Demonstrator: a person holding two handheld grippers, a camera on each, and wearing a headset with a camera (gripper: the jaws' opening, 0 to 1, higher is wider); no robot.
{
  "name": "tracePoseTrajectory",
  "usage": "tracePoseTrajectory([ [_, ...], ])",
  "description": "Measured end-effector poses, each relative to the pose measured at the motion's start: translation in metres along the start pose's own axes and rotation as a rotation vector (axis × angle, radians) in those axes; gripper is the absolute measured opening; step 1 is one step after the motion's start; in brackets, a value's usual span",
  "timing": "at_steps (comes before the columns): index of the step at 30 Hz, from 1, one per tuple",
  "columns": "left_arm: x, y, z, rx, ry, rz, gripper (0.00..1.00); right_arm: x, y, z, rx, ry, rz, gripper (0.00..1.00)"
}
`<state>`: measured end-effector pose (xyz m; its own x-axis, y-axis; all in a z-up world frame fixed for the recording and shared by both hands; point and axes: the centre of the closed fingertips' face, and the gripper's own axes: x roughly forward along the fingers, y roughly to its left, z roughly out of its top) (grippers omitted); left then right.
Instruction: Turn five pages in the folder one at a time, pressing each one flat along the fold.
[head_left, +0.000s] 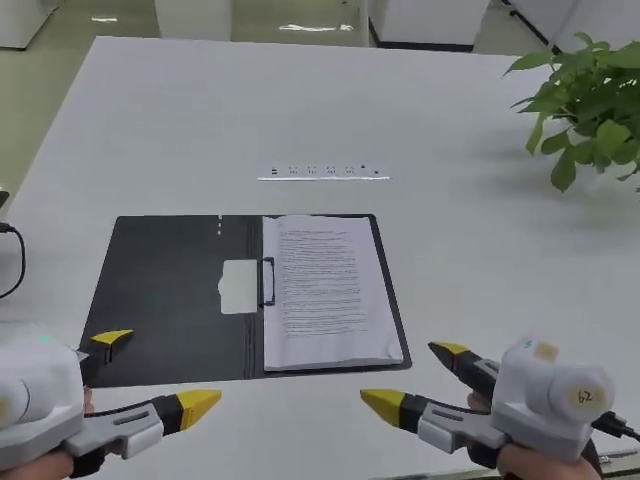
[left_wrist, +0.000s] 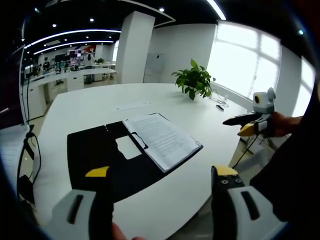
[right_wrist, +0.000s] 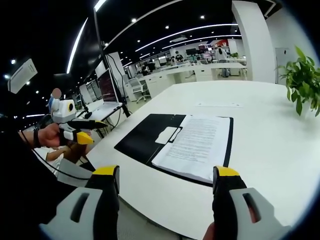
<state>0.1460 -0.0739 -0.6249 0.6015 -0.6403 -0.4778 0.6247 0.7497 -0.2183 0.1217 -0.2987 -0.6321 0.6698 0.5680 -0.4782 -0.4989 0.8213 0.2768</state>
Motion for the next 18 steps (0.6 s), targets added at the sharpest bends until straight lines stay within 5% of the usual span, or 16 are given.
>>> tracePoseTrajectory([
  [18, 0.058, -0.041, 0.02, 0.061, 0.007, -0.129, 0.79, -0.01, -0.015, -0.003, 0.029, -0.011, -0.023, 0.75],
])
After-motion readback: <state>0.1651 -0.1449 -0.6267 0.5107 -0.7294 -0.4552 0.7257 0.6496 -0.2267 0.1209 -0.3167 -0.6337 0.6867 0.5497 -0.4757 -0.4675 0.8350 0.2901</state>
